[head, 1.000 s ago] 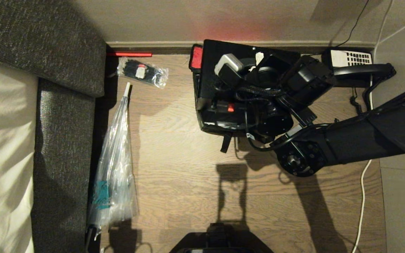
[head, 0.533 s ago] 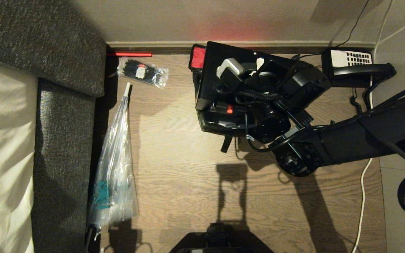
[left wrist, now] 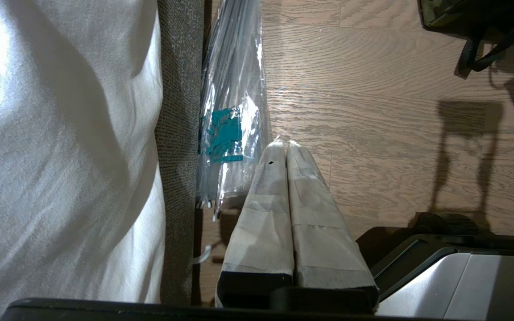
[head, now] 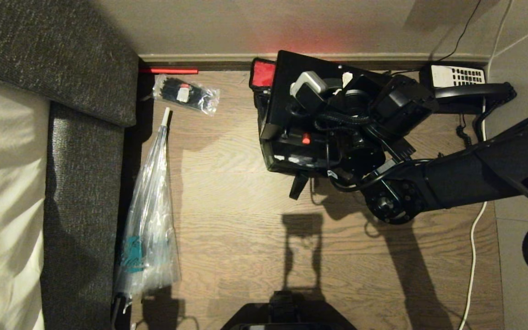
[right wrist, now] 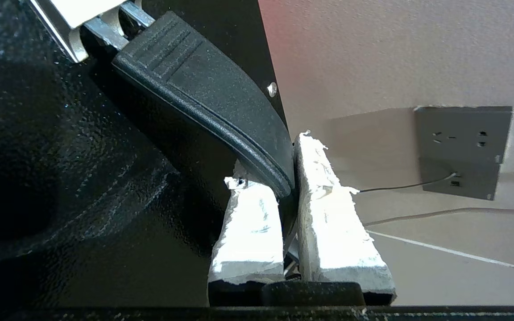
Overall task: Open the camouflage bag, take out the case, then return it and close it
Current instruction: Place the black box back
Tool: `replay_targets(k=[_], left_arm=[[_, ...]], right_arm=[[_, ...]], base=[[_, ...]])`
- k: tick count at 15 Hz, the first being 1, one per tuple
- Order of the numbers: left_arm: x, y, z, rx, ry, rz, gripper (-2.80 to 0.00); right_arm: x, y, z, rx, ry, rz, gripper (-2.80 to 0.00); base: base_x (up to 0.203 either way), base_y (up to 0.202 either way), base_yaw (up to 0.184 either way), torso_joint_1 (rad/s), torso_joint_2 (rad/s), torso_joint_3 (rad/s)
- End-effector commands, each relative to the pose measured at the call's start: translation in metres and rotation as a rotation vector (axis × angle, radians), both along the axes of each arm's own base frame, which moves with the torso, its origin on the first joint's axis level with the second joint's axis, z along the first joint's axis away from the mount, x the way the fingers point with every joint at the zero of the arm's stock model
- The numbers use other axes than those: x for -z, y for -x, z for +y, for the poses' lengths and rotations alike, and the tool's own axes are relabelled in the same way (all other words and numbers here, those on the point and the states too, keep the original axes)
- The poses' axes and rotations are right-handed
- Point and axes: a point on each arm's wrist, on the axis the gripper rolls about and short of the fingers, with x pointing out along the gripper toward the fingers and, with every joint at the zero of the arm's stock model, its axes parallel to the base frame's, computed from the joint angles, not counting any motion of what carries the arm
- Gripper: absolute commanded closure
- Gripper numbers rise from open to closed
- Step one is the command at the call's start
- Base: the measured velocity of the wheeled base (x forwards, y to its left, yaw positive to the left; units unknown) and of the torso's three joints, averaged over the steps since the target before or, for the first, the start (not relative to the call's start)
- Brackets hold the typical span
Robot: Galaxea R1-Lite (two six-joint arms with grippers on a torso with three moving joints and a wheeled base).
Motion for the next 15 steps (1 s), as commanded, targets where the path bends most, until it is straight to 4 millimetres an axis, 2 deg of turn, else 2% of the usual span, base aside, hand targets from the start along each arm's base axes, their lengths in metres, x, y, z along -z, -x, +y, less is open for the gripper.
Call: replay_targets(k=[1,15], left_arm=[[0.000,0.000,0.000,-0.001,0.001,0.000,0.00],[0.000,0.000,0.000,-0.001,0.002,0.000,0.00]], right_arm=[[-0.007,0.004,-0.004,0.005,-0.003,-0.006,0.00],[-0.017,0.015,-0.013,0.002,0.023,0.018,0.00]], base=[[0.000,0.000,0.000,0.000,0.00,0.000],[0.000,0.000,0.000,0.000,0.00,0.000]])
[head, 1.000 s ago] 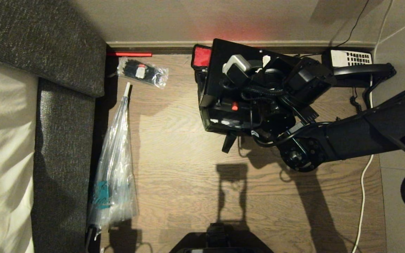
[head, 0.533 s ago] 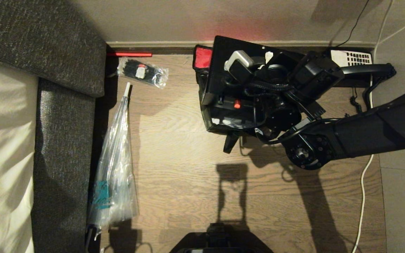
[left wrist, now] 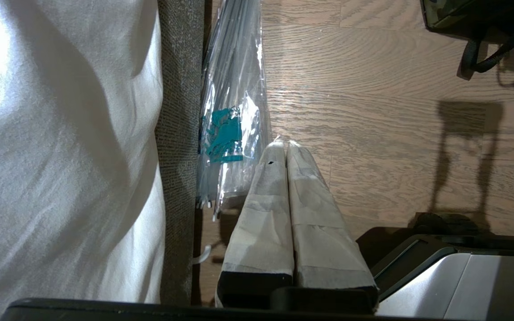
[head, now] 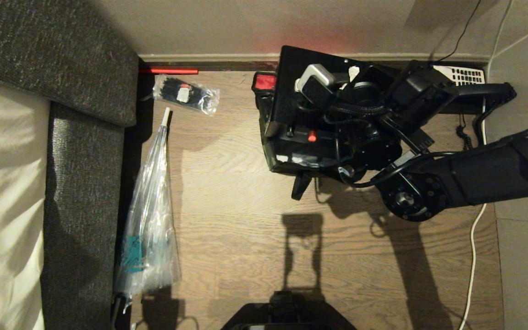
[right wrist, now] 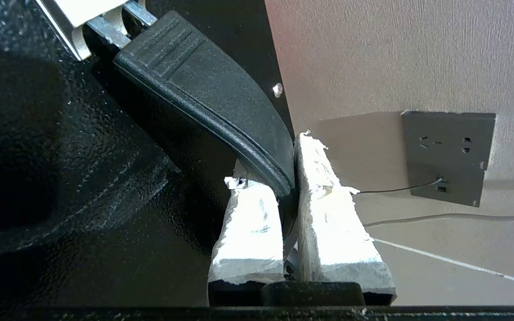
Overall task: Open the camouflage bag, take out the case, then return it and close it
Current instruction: Place the black box back
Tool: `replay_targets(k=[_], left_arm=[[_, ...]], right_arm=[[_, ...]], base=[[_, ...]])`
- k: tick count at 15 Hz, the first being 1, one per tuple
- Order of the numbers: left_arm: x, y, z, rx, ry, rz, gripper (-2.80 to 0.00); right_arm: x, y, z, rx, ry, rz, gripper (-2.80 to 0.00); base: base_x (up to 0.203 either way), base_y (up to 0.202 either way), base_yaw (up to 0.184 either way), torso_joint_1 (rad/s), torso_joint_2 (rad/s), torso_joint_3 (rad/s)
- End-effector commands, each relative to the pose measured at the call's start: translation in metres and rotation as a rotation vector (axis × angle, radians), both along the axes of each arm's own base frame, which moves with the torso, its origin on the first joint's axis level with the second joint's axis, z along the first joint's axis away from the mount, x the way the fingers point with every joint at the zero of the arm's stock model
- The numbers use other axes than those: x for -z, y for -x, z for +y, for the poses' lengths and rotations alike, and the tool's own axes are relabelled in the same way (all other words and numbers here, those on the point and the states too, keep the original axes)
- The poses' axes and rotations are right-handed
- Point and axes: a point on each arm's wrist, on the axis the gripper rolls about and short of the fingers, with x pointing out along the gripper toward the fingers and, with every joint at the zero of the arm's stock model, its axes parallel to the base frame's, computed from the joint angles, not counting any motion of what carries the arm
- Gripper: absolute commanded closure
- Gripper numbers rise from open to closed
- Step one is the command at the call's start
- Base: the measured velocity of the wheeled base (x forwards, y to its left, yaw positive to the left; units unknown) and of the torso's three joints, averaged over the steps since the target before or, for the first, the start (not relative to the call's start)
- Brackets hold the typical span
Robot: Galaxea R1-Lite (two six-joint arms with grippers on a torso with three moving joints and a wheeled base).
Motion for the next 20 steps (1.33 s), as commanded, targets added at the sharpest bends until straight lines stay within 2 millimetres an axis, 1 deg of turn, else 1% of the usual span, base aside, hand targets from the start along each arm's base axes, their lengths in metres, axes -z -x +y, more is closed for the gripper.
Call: replay_targets(k=[1,2,5,8,12,17,20], left_arm=[[0.000,0.000,0.000,0.000,0.000,0.000,0.00],[0.000,0.000,0.000,0.000,0.000,0.000,0.00],[0.000,0.000,0.000,0.000,0.000,0.000,0.00],[0.000,0.000,0.000,0.000,0.000,0.000,0.00],[0.000,0.000,0.000,0.000,0.000,0.001,0.00],[0.000,0.000,0.000,0.000,0.000,0.001,0.00],[0.000,0.000,0.000,0.000,0.000,-0.002,0.00]], right_arm=[[-0.008,0.006,-0.005,0.008,-0.006,-0.010,0.00],[-0.011,0.009,-0.008,0.008,-0.001,-0.005,0.00],[-0.005,0.009,-0.008,0.009,0.018,0.013,0.00],[-0.008,0.010,-0.009,0.013,0.022,0.009,0.00],[0.005,0.008,-0.008,-0.001,0.053,0.031,0.00],[0.010,0.003,-0.012,0.012,0.065,0.040,0.00],[0.013,0.000,-0.012,0.014,0.067,0.042,0.00]], base=[[0.000,0.000,0.000,0.000,0.00,0.000],[0.000,0.000,0.000,0.000,0.00,0.000],[0.000,0.000,0.000,0.000,0.00,0.000],[0.000,0.000,0.000,0.000,0.00,0.000],[0.000,0.000,0.000,0.000,0.00,0.000],[0.000,0.000,0.000,0.000,0.00,0.000],[0.000,0.000,0.000,0.000,0.00,0.000]])
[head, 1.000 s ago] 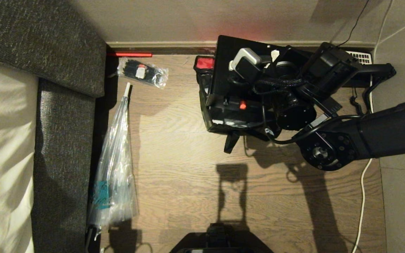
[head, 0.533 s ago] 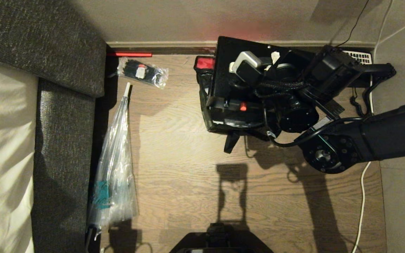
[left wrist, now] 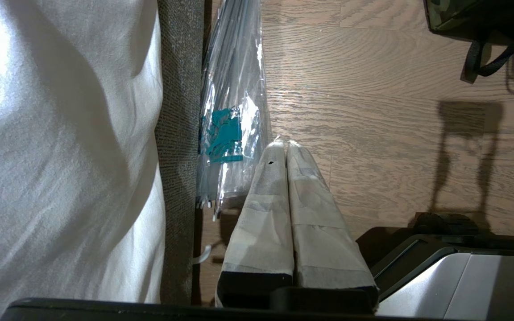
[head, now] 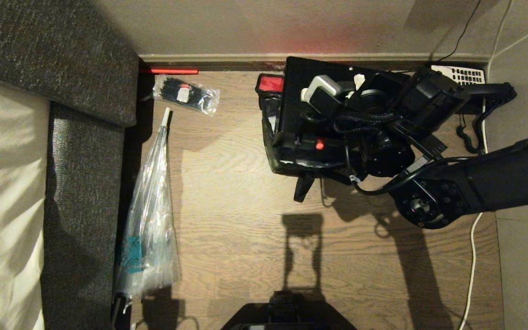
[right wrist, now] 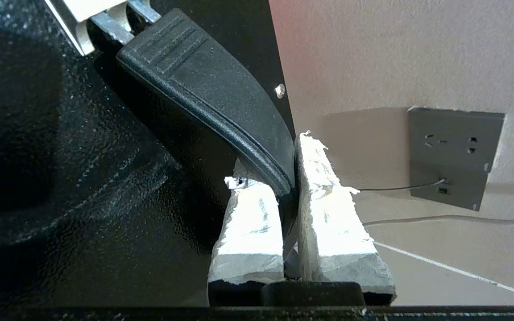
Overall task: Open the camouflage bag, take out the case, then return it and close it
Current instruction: Place the black box back
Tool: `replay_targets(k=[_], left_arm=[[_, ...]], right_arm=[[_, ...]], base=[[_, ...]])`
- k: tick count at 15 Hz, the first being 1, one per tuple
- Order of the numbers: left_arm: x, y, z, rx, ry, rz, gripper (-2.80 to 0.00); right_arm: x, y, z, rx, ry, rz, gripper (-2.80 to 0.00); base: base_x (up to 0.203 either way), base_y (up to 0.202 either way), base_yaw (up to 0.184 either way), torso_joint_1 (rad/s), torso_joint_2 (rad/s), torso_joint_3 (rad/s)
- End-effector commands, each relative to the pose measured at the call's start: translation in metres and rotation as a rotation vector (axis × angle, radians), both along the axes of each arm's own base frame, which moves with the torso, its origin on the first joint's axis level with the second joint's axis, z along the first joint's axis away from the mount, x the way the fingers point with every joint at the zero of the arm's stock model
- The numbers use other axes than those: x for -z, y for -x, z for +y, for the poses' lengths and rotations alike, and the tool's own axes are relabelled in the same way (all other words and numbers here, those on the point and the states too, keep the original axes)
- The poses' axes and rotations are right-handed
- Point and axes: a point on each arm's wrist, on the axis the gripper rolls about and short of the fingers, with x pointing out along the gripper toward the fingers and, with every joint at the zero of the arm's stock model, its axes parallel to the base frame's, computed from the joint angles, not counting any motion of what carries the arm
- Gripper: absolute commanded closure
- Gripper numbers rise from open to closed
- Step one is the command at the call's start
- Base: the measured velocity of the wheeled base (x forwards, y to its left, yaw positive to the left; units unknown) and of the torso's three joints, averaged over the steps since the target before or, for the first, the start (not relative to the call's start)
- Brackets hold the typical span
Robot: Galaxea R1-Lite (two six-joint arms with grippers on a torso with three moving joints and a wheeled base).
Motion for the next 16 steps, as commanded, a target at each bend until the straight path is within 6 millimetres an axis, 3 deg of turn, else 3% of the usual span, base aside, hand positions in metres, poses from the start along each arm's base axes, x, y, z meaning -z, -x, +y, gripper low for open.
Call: replay_targets(k=[1,10,16], left_arm=[[0.000,0.000,0.000,0.000,0.000,0.001,0.00],[0.000,0.000,0.000,0.000,0.000,-0.001,0.00],[0.000,0.000,0.000,0.000,0.000,0.000,0.00]], right_arm=[[0.005,-0.003,0.002,0.006,0.006,0.002,0.00],[0.026,-0.014,0.011,0.006,0.014,0.014,0.00],[0.020,-0.018,0.018,0.004,0.004,0.002,0.00]], base=[[0.000,0.000,0.000,0.000,0.00,0.000],[0.000,0.000,0.000,0.000,0.00,0.000],[0.000,0.000,0.000,0.000,0.00,0.000]])
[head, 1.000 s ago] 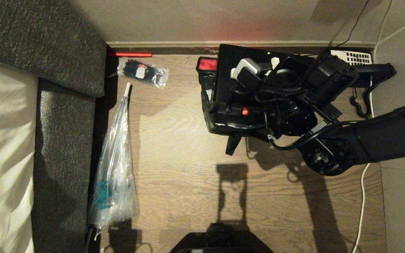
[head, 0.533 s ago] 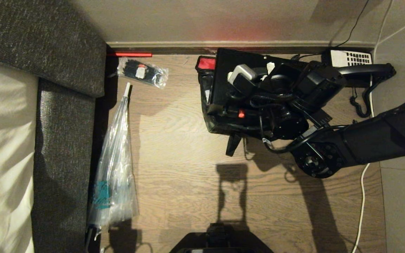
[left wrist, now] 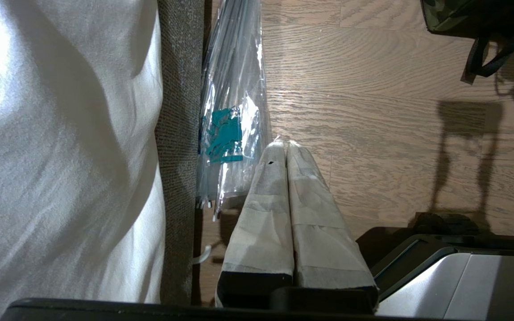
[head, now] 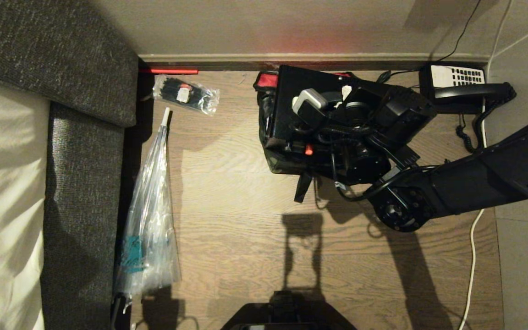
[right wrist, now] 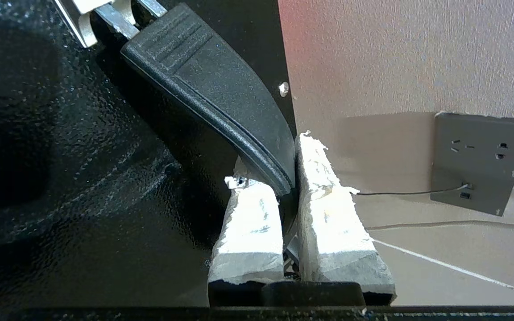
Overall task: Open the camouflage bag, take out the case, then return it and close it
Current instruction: Place the black box back
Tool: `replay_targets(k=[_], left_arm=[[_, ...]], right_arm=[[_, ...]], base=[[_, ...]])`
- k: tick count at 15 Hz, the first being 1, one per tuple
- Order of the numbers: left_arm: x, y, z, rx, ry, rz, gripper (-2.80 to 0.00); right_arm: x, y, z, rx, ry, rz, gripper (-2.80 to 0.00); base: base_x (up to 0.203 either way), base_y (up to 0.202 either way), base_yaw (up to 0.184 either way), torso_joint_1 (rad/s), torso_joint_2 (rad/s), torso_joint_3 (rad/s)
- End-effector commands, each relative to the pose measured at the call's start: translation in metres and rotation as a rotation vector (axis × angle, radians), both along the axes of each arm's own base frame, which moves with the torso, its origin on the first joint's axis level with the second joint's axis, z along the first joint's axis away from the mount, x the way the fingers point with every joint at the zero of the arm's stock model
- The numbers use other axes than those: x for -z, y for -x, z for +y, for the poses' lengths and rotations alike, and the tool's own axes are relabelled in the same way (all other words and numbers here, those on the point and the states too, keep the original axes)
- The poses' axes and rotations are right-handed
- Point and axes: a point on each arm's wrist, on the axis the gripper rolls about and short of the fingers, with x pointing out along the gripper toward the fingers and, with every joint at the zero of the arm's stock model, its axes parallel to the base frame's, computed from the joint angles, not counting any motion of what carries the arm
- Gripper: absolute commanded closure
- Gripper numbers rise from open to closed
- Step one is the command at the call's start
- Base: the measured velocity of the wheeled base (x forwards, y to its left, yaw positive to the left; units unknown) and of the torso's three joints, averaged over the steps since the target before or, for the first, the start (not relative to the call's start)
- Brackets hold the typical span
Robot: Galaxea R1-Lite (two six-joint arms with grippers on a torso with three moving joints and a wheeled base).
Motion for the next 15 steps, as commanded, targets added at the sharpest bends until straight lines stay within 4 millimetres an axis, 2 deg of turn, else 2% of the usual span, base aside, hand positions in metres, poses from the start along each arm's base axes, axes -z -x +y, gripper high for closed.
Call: replay_targets(k=[1,10,15], left_arm=[[0.000,0.000,0.000,0.000,0.000,0.000,0.00],[0.000,0.000,0.000,0.000,0.000,0.001,0.00],[0.000,0.000,0.000,0.000,0.000,0.000,0.00]], right_arm=[[-0.002,0.001,0.004,-0.004,-0.002,-0.007,0.00],[-0.031,0.019,-0.009,0.006,0.096,-0.072,0.00],[-0.031,0.021,-0.009,-0.016,0.139,-0.087,0.00]], base=[[0.000,0.000,0.000,0.000,0.00,0.000],[0.000,0.000,0.000,0.000,0.00,0.000],[0.000,0.000,0.000,0.000,0.00,0.000]])
